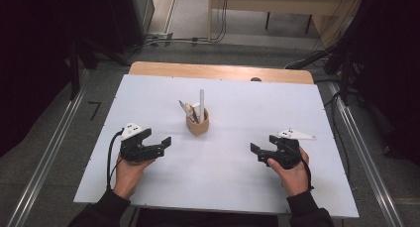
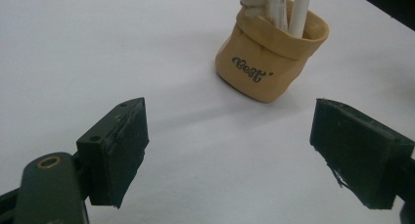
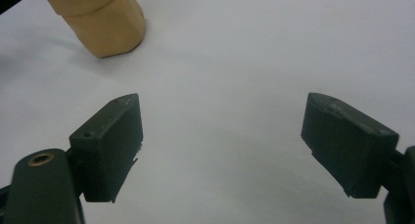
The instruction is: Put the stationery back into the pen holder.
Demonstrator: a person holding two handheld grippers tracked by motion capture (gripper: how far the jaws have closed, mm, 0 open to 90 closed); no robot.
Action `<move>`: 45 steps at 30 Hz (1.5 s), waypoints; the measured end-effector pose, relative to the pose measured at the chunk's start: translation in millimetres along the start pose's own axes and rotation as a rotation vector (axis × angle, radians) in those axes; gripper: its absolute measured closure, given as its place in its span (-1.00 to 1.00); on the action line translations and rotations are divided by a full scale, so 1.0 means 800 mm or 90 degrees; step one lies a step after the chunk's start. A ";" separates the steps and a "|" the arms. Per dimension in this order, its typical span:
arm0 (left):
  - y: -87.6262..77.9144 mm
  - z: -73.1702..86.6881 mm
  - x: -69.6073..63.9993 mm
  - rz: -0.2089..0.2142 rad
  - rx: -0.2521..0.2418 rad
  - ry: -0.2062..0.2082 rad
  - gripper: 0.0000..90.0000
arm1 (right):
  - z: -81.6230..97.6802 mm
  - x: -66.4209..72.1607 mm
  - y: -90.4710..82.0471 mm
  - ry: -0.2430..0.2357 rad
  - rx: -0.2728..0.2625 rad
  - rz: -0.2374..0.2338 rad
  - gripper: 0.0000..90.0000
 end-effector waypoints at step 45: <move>-0.020 0.019 0.049 -0.053 0.011 -0.054 -0.69 | 0.037 -0.067 -0.059 0.042 -0.001 0.108 -0.69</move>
Point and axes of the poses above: each handheld gripper's, and its own axes: y roughly forward along the jaws, z roughly out of its underside, x roughly to its left, the point moved 2 cm from there along y, roughly forward along the jaws, and after that the axes turned 5 degrees about -z, right-handed, at the moved point
